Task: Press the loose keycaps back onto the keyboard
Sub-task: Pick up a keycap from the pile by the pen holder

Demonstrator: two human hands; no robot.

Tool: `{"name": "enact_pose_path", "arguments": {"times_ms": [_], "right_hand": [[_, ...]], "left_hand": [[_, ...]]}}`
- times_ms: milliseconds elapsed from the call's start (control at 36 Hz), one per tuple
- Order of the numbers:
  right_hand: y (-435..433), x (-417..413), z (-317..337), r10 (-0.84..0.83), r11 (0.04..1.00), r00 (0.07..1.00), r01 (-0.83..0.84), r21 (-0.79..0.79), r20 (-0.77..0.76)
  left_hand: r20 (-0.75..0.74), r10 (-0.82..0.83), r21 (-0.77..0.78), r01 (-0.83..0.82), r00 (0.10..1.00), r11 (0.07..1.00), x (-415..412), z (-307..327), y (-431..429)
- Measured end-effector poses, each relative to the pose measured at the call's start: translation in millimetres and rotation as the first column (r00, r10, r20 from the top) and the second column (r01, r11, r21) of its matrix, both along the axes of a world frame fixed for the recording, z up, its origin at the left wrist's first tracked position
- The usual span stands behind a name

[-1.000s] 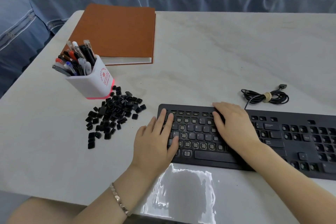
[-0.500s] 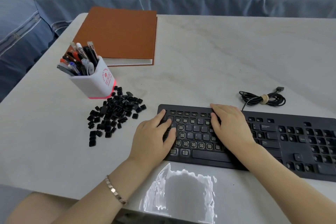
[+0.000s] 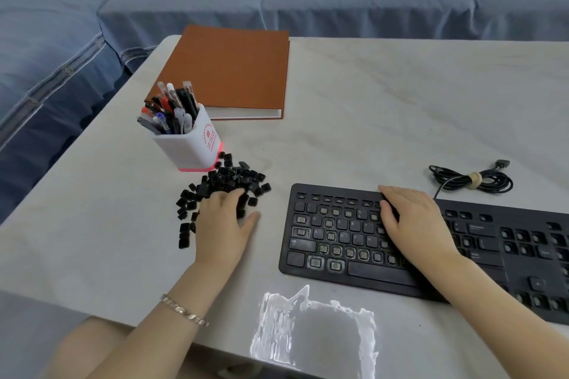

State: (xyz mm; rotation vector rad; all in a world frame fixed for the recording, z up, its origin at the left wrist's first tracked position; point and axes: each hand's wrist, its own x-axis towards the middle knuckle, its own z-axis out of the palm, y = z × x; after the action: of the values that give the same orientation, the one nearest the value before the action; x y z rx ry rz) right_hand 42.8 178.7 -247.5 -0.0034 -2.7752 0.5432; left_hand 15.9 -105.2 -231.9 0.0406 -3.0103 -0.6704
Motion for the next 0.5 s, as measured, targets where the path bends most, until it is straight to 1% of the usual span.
{"name": "enact_pose_path", "arguments": {"times_ms": [111,222,278,333,417,444,472,500], "right_hand": [[-1,-1,2,0.003,1.0,1.0,-0.003,0.004,-0.006],[-1,1,1,-0.008,1.0,1.0,0.008,0.009,-0.006],[-1,0,0,-0.01,1.0,1.0,0.01,0.011,-0.002],[0,0,1,-0.009,1.0,1.0,0.009,0.002,0.005],[-2,1,5,-0.001,1.0,0.999,0.001,0.001,0.036],[-2,2,6,0.004,1.0,0.999,-0.004,0.002,0.046],[-2,2,6,0.007,1.0,0.999,-0.007,0.003,0.053],[-3,2,7,0.007,1.0,0.998,-0.007,0.005,0.058]], "left_hand": [[-0.063,-0.067,0.003,0.067,0.996,0.998,5,-8,3],[-0.172,-0.205,-0.091,0.191,0.964,0.977,6,-18,1],[-0.175,-0.21,-0.075,0.199,0.962,0.977,4,-19,-1],[-0.152,-0.158,0.029,0.164,0.976,0.986,2,-15,0],[-0.111,-0.027,0.267,0.056,0.994,0.962,-1,-3,2],[-0.09,0.025,0.342,0.008,0.996,0.94,-1,2,4],[-0.055,0.085,0.436,-0.052,0.995,0.898,-2,7,7],[0.004,0.152,0.55,-0.129,0.988,0.825,-2,14,12]]}}
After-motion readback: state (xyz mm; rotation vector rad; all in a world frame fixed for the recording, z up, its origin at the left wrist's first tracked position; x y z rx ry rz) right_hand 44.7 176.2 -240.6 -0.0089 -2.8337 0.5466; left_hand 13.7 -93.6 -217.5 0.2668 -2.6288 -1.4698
